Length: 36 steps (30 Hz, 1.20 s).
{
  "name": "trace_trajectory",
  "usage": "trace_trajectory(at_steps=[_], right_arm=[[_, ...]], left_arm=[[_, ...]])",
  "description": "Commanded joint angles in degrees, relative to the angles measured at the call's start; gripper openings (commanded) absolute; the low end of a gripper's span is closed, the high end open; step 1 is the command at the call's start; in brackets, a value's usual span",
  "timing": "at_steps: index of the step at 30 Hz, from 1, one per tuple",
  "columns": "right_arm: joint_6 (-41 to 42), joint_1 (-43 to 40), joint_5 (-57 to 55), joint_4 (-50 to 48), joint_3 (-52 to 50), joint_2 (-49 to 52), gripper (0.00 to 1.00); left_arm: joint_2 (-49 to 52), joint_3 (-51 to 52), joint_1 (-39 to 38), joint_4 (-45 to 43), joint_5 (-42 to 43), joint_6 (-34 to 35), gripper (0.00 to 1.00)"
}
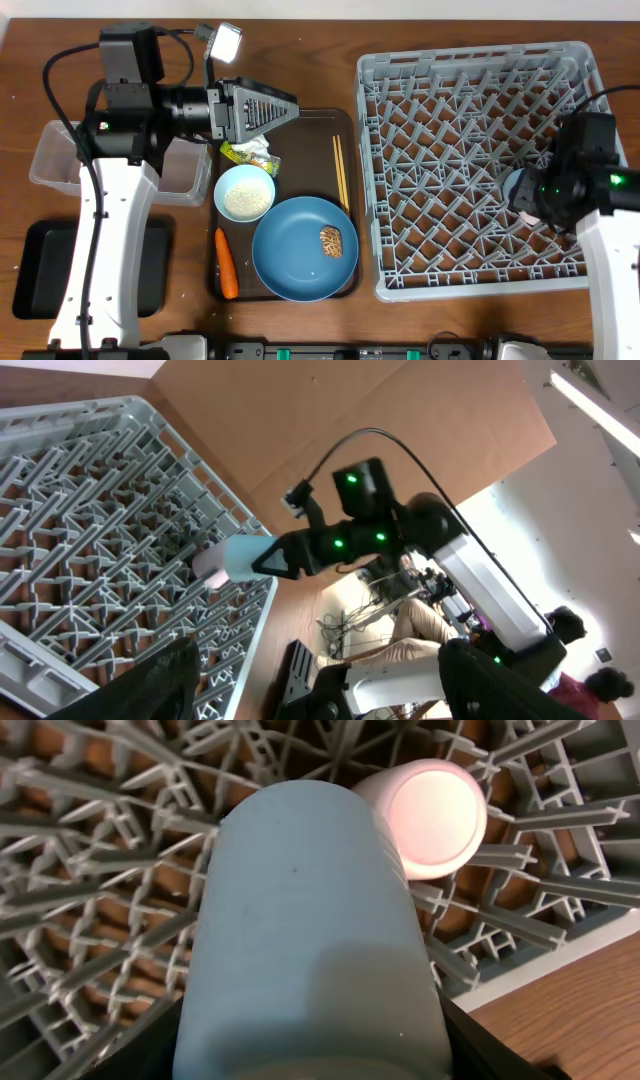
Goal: Sort waste into correct bins and load items into the dishwasher rack
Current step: 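Lower the light-blue cup into the rack beside the pink cup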
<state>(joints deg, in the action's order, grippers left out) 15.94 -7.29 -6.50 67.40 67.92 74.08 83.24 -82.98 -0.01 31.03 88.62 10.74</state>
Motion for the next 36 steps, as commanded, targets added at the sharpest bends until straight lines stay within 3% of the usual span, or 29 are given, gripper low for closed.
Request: trace_trajectory(at_steps=[1,20,23,26,36], right_arm=[[0.8,-0.7,0.8,-1.2,0.5,2.8,0.5],[1.8,-0.7,5.1,-3.3,0.5,7.9,0.5],[1.8,-0.7,5.1,-2.8,0.5,8.0,0.55],[1.8,-0.7,5.1,-2.5,0.5,8.0,0.79],[1.8,-0.7,7.9,-2.9,1.7,7.9,0.8]], left_arm=[[-0.2,-0.7,0.2,-0.1,1.3,0.5,0.77],[-0.2,-0.6,0.2,0.0,0.7,0.5,0.77],[-0.2,-0.6,0.2,0.0,0.7,0.5,0.77],[-0.2,-0.6,0.2,0.0,0.7,0.5,0.77],[-0.2,-0.6,0.2,0.0,0.7,0.5,0.77]])
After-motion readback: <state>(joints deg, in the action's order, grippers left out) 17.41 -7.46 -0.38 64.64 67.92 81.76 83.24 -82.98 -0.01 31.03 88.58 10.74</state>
